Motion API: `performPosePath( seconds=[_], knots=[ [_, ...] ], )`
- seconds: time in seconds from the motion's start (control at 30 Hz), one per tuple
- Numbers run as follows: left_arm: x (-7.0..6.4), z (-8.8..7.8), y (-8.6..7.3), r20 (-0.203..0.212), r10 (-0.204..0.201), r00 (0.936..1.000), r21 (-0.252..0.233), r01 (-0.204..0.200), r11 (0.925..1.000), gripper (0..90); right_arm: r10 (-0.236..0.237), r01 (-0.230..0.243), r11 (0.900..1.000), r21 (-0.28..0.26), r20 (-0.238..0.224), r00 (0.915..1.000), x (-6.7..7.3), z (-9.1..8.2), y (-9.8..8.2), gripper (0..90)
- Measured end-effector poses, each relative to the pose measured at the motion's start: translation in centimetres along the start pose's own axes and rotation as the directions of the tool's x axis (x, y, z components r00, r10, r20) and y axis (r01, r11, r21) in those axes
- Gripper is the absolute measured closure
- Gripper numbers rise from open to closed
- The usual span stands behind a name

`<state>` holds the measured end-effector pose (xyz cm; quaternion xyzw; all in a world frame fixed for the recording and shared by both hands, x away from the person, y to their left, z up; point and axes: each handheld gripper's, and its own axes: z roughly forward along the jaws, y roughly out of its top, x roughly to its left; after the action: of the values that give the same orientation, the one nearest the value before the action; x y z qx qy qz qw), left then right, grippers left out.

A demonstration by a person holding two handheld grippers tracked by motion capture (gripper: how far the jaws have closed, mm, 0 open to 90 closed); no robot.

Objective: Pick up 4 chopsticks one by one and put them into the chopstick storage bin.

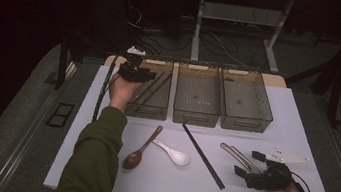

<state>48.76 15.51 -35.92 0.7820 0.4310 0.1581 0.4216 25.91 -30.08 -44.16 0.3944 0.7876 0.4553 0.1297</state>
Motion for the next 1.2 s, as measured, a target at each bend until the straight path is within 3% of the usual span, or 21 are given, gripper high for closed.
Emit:
performPosePath(
  seconds=[0.33,0.63,1.2],
  knots=[
    [-0.8,-2.0,-1.4,0.055,0.069,0.9961,-0.01,-0.068,0.9976,47.7,-0.002,0.002,1.0,0.001,0.002,1.0,0.0,0.0,0.0,8.9],
    [-2.3,-4.2,-3.1,0.105,0.098,0.9896,-0.054,-0.093,0.9942,43.2,-0.001,0.001,1.0,0.002,0.005,1.0,0.0,0.1,0.0,8.9],
    [-5.6,-7.6,-8.4,0.166,0.149,0.9749,-0.097,-0.134,0.9862,32.0,-0.001,0.001,1.0,0.004,0.01,0.9999,0.1,0.1,0.0,8.9]
  ],
)
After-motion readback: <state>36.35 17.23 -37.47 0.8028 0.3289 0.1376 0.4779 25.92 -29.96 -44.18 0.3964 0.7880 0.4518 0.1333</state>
